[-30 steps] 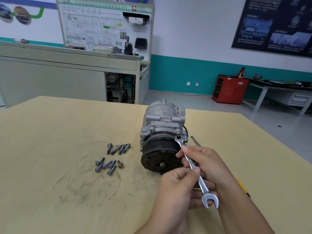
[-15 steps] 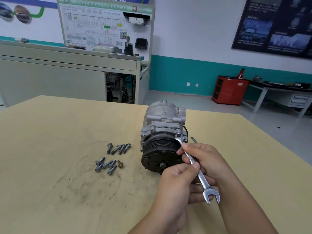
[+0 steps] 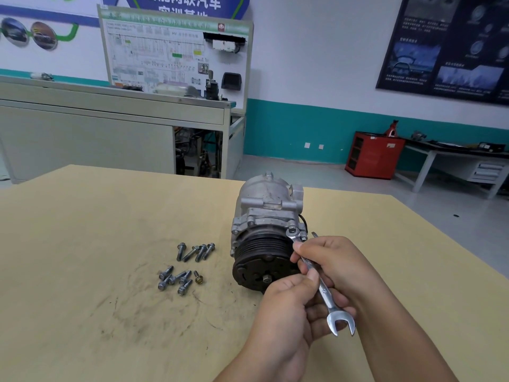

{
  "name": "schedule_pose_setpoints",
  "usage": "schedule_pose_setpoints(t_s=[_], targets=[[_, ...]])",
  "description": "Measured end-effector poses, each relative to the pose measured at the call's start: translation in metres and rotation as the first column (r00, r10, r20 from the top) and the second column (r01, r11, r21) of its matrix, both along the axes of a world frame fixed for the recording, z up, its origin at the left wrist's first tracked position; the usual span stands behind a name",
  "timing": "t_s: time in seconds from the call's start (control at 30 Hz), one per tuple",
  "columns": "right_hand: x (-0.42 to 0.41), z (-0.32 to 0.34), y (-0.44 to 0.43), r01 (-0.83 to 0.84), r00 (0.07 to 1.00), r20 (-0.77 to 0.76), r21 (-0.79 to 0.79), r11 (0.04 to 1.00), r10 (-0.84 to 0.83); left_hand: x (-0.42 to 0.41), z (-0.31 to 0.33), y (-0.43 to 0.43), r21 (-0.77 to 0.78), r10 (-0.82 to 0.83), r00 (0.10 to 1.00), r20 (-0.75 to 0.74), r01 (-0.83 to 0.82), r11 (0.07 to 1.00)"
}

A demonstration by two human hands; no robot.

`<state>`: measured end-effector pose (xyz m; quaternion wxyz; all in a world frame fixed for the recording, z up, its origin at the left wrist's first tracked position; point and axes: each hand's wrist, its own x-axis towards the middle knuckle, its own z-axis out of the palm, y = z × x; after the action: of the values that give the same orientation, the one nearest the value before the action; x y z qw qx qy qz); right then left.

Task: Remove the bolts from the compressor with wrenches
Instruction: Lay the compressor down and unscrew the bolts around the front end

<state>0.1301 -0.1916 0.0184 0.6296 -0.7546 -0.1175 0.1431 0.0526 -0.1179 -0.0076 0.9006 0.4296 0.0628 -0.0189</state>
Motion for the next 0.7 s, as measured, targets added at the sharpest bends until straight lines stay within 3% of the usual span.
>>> schedule_pose_setpoints(t_s=[0.33, 0.47, 0.57, 0.7], targets=[[-0.006, 0.008, 0.005, 0.077, 0.991, 0.122, -0.163, 0.984, -0.058, -0.006, 0.004, -0.002, -0.293, -0.029, 0.992, -0.126, -0.009, 0.956], [-0.009, 0.005, 0.0, 0.042, 0.998, -0.043, -0.005, 0.999, -0.042, -0.007, 0.007, 0.001, -0.418, -0.128, 0.982, -0.136, 0.06, 0.906], [-0.011, 0.003, -0.003, -0.037, 0.979, -0.191, 0.159, 0.987, 0.067, -0.008, 0.011, 0.001, -0.387, -0.119, 0.984, -0.134, 0.058, 0.92], [-0.015, -0.004, -0.005, -0.049, 0.961, -0.253, 0.252, 0.967, 0.115, -0.011, 0.005, -0.004, -0.31, -0.05, 0.991, -0.127, 0.009, 0.951]])
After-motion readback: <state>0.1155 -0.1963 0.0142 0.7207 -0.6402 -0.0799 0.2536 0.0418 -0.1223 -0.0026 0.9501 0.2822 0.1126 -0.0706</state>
